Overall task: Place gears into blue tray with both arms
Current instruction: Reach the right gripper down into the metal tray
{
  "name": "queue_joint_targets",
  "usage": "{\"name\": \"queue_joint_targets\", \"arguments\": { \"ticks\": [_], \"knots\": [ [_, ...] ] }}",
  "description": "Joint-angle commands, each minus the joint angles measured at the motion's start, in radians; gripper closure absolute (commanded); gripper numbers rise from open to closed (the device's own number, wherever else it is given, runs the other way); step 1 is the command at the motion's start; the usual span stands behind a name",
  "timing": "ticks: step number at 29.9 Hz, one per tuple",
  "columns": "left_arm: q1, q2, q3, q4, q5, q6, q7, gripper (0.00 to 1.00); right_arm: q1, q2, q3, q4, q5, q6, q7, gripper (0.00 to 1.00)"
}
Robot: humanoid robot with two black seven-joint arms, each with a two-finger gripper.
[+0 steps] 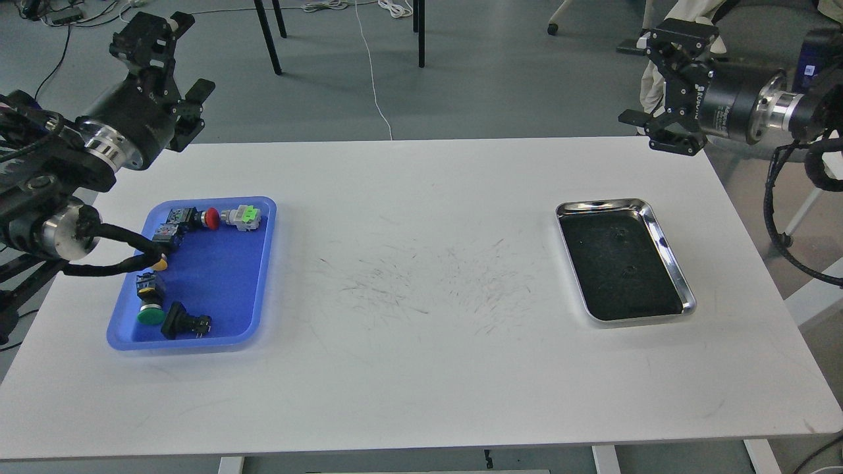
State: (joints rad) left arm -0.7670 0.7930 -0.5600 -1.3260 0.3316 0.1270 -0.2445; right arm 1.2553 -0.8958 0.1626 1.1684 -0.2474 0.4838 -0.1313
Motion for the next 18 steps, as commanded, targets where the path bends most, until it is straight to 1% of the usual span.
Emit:
{"name": "queue_joint_targets", "arguments": {
  "ticks": [1, 3, 5, 7, 10, 14, 18],
  "knots": [
    [0.0, -0.001, 0.0, 0.001, 0.0, 0.005, -0.009, 0.02, 0.168, -0.092, -0.202, 0.172, -0.229, 0.005, -0.071, 0.01],
    [0.0, -0.001, 0.0, 0.001, 0.0, 0.003, -0.01, 0.02, 0.266, -0.106, -0.328, 0.224, -0.384, 0.005, -0.076, 0.01],
    [0.002, -0.003, 0.0, -0.001, 0.0, 0.003, -0.01, 0.02, 0.338, -0.097, -0.452, 0.232, -0.513, 0.005, -0.076, 0.01],
    [0.002, -0.001, 0.0, 0.001, -0.002, 0.003, -0.012, 0.02, 0.363, -0.062, -0.534, 0.223, -0.61, 0.005, -0.074, 0.01],
    [0.002, -0.003, 0.0, 0.001, -0.002, 0.003, -0.012, 0.02, 0.355, -0.005, -0.583, 0.156, -0.71, 0.005, -0.074, 0.02],
    [0.002, -0.003, 0.0, -0.001, -0.002, 0.003, -0.01, 0.02, 0.247, 0.066, -0.588, 0.035, -0.747, 0.005, -0.073, 0.02],
    [0.002, 0.0, 0.0, -0.002, -0.002, 0.005, -0.012, 0.02, 0.165, 0.138, -0.588, -0.041, -0.75, -0.053, -0.073, 0.03]
  ]
}}
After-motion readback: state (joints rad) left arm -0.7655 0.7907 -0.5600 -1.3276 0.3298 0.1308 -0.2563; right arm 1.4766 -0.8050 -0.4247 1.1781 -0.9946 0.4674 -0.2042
